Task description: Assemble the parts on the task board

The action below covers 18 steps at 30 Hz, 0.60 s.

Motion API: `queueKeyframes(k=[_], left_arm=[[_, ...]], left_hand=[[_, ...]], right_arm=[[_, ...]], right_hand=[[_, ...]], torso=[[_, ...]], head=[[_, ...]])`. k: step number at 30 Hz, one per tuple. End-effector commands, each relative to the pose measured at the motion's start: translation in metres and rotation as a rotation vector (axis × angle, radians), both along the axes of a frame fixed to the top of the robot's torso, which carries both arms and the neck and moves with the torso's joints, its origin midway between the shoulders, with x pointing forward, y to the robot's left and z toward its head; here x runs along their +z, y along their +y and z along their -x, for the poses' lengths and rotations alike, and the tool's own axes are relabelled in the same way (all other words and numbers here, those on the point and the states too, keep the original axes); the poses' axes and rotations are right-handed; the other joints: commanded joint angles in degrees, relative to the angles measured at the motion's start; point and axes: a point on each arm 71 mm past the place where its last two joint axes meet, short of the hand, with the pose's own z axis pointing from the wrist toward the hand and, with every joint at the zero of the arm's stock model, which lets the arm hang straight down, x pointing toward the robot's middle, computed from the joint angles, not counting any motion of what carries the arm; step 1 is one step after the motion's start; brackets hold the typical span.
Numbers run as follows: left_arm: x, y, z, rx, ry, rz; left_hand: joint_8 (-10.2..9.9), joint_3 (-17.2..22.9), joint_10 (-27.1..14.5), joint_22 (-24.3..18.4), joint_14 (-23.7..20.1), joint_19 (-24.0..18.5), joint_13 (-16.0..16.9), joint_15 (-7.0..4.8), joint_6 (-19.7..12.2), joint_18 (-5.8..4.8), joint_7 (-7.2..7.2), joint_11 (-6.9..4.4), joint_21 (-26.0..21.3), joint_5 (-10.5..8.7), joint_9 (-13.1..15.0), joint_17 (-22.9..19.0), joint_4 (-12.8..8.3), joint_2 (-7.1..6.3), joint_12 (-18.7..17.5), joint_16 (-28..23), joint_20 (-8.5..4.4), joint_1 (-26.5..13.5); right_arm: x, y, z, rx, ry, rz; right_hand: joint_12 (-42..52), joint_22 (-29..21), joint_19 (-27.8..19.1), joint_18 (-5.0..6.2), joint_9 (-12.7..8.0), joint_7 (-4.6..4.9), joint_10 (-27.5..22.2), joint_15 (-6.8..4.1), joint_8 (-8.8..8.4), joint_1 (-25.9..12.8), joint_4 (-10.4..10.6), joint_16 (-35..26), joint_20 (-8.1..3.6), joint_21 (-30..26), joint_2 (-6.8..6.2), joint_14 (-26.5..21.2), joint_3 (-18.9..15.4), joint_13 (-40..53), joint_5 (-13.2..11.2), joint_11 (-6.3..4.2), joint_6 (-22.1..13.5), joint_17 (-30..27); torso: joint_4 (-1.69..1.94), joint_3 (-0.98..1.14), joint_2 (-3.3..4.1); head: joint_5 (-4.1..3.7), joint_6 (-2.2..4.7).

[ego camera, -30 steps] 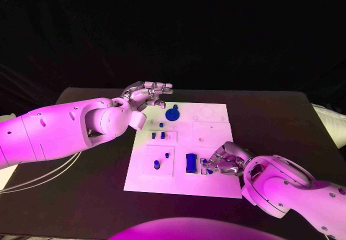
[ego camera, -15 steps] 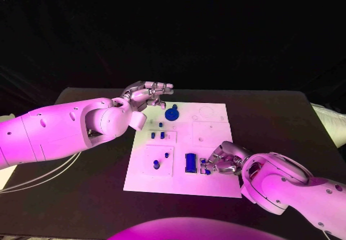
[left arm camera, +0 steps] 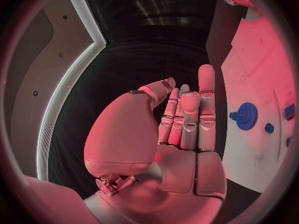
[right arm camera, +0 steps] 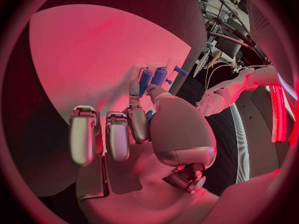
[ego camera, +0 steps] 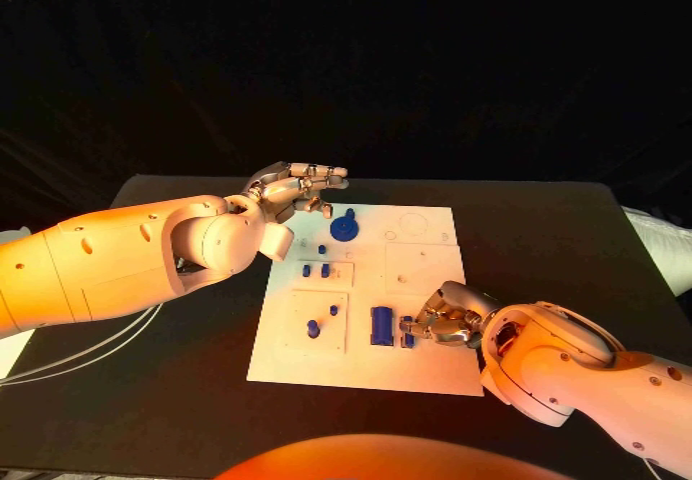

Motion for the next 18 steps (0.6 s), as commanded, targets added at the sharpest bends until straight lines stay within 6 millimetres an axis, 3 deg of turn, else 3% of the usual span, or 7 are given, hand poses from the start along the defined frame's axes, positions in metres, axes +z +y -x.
queueKeyframes(k=[1, 7, 12, 18], left_arm=[[0.0017, -0.0029, 0.0007, -0.022, -0.011, 0.008], [0.0016, -0.0021, 0.0007, -0.020, -0.010, 0.007], [0.0016, -0.0019, 0.0008, -0.019, -0.009, 0.007], [0.0016, -0.0011, 0.0008, -0.017, -0.009, 0.006]], left_hand=[[0.36, -0.28, -0.45, -0.05, -0.40, -0.19, -0.02, 0.02, -0.39, 0.66, 0.17, 0.07, -0.19, 0.15, 0.07, -0.05, -0.19, -0.03, 0.19, 0.29, 0.01, -0.07], [0.36, -0.28, -0.45, -0.05, -0.40, -0.19, -0.02, 0.02, -0.39, 0.66, 0.17, 0.07, -0.19, 0.15, 0.07, -0.05, -0.19, -0.03, 0.19, 0.29, 0.01, -0.07], [0.36, -0.28, -0.45, -0.05, -0.40, -0.19, -0.02, 0.02, -0.39, 0.66, 0.17, 0.07, -0.19, 0.15, 0.07, -0.05, -0.19, -0.03, 0.19, 0.29, 0.01, -0.07], [0.36, -0.28, -0.45, -0.05, -0.40, -0.19, -0.02, 0.02, -0.39, 0.66, 0.17, 0.07, -0.19, 0.15, 0.07, -0.05, -0.19, -0.03, 0.19, 0.29, 0.01, -0.07]], right_arm=[[-0.0005, 0.0031, 0.0018, 0.031, 0.000, 0.016], [-0.0008, 0.0041, 0.0022, 0.041, 0.004, 0.021], [-0.0002, 0.0037, 0.0020, 0.039, -0.004, 0.021], [0.0012, 0.0009, 0.0022, 0.033, -0.019, 0.021]], right_hand=[[0.28, 0.53, 1.00, -0.36, 0.28, 0.30, 2.31, -0.30, 0.30, -1.20, 0.40, -0.03, -0.42, -0.20, -0.20, 5.46, -1.03, 6.31, -0.43, -0.29, 0.19, 12.66], [0.37, 0.58, 1.03, -0.38, 0.85, 0.25, 2.34, -0.36, 0.62, -1.47, 0.95, 0.00, -0.50, -0.20, -0.62, 5.47, -2.77, 6.42, -1.53, -0.33, -0.03, 12.72], [0.26, 0.61, 1.05, -0.38, 1.52, 0.24, 2.33, -0.35, 0.99, -2.03, 2.17, 0.01, -0.52, -0.23, -0.50, 5.48, -5.06, 6.45, -5.99, -0.35, -0.28, 12.73], [0.33, 0.65, 1.06, -0.38, 2.03, 0.20, 2.37, -0.38, 1.24, -1.68, 2.84, 0.01, -0.55, -0.24, -0.27, 5.48, -6.70, 6.56, -7.78, -0.37, -0.50, 12.75]], torso=[[0.01, 0.03, 0.00], [0.01, 0.02, 0.00], [0.00, 0.04, 0.01], [0.00, 0.08, 0.01]], head=[[-0.01, 0.04], [0.02, 0.03], [0.08, -0.02], [0.22, 0.02]])
